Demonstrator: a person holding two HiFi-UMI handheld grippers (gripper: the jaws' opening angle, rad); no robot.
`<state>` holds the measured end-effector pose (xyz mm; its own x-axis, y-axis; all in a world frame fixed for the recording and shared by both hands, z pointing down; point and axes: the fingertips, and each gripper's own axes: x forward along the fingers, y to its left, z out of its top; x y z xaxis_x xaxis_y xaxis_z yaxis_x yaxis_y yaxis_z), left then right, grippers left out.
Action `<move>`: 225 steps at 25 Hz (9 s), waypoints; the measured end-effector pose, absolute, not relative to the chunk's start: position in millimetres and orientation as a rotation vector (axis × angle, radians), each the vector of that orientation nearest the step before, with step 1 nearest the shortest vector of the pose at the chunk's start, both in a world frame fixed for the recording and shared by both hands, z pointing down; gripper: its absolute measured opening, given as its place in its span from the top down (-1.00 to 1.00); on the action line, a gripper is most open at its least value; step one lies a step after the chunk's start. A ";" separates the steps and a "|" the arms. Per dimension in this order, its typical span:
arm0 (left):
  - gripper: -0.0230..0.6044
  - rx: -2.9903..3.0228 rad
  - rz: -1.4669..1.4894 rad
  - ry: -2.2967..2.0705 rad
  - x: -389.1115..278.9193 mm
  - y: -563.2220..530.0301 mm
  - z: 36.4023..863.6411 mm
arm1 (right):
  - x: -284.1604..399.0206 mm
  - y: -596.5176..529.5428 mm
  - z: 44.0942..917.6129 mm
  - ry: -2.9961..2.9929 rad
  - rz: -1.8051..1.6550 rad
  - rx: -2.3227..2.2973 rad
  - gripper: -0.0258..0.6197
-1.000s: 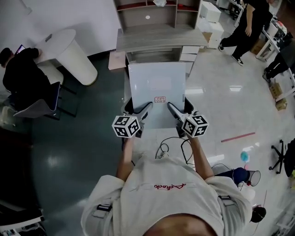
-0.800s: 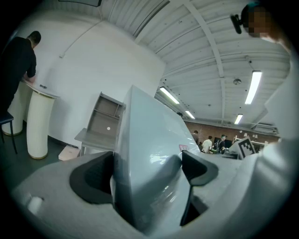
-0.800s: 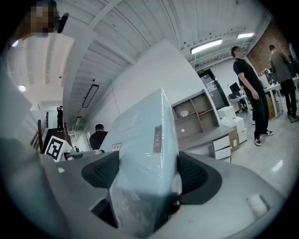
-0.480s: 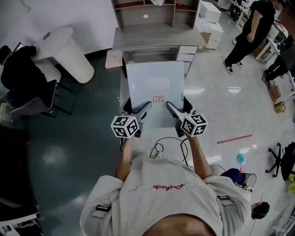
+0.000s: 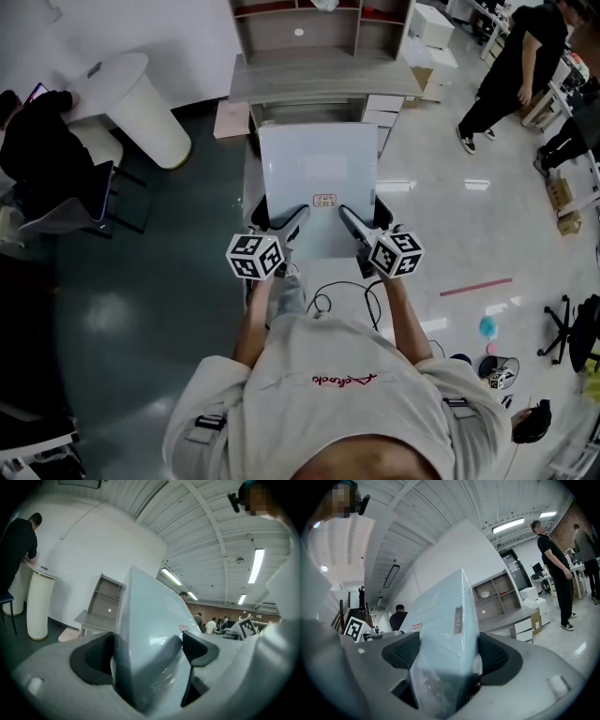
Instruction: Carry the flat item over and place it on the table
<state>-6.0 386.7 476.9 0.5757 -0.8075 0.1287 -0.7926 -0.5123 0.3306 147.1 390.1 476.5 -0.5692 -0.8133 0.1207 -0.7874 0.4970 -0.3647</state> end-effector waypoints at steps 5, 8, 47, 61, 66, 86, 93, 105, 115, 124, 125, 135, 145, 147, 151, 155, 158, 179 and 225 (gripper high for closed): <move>-0.56 2.474 -0.061 -1.274 -5.0 353.3 478.5 | 148.1 360.2 477.9 2.639 -0.583 -1.452 -0.33; -0.56 2.478 -0.071 -1.258 -6.9 323.4 480.4 | 146.0 331.6 478.1 2.635 -0.572 -1.467 -0.33; -0.56 2.491 -0.087 -1.151 -108.5 16.4 479.8 | 43.8 34.8 472.0 2.581 -0.546 -1.578 -0.33; -0.56 2.483 -0.059 -1.192 -102.1 -42.3 490.7 | 50.5 -27.3 486.3 2.582 -0.565 -1.531 -0.32; -0.56 2.477 -0.056 -1.208 -91.7 -85.4 488.7 | 61.0 -72.1 485.0 2.590 -0.568 -1.512 -0.32; -0.56 2.431 -0.011 -1.241 -33.8 -288.7 488.1 | 119.4 -280.0 487.4 2.603 -0.639 -1.477 -0.32; -0.57 2.390 -0.016 -1.269 -24.6 -347.2 497.8 | 128.7 -342.9 494.9 2.638 -0.667 -1.450 -0.31; -0.56 2.344 -0.011 -1.312 -21.2 -384.1 507.7 | 132.1 -386.4 505.5 2.674 -0.700 -1.405 -0.31; -0.56 2.293 0.005 -1.319 -33.4 -385.1 525.9 | 119.6 -390.4 522.5 2.700 -0.761 -1.392 -0.31; -0.56 2.275 0.015 -1.282 -50.3 -423.9 544.5 | 102.9 -426.6 539.0 2.694 -0.798 -1.436 -0.31; -0.56 2.273 0.016 -1.277 -51.9 -430.3 545.6 | 101.1 -432.8 539.8 2.695 -0.802 -1.441 -0.31; -0.57 2.227 0.051 -1.235 -64.7 -467.0 571.0 | 87.8 -467.6 563.1 2.690 -0.880 -1.486 -0.31; -0.56 2.134 0.113 -1.183 -65.0 -474.4 620.8 | 87.3 -474.2 612.0 2.678 -1.046 -1.526 -0.31; -0.56 2.121 0.126 -1.176 -64.5 -475.5 628.9 | 87.8 -475.6 619.7 2.674 -1.076 -1.527 -0.31; -0.56 2.092 0.139 -1.161 -65.3 -475.7 643.2 | 86.5 -476.9 632.9 2.684 -1.113 -1.531 -0.31; -0.56 2.072 0.161 -1.152 -66.3 -475.4 655.8 | 85.1 -478.1 645.5 2.684 -1.156 -1.530 -0.31; -0.56 2.052 0.178 -1.144 -67.9 -474.4 665.9 | 83.3 -476.8 655.8 2.679 -1.195 -1.536 -0.31; -0.56 1.934 0.281 -1.080 -63.4 -500.2 740.6 | 87.5 -499.7 732.9 2.615 -1.467 -1.579 -0.31; -0.11 2.016 0.353 -1.116 -111.3 -486.1 739.8 | 122.2 -514.5 720.8 2.775 -1.242 -1.658 0.09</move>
<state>-111.3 -486.1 739.8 0.5738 -0.5898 0.5683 -0.8093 -0.3020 0.5038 122.2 -514.5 720.8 -0.5023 -0.6345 0.5875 -0.8608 0.3026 -0.4091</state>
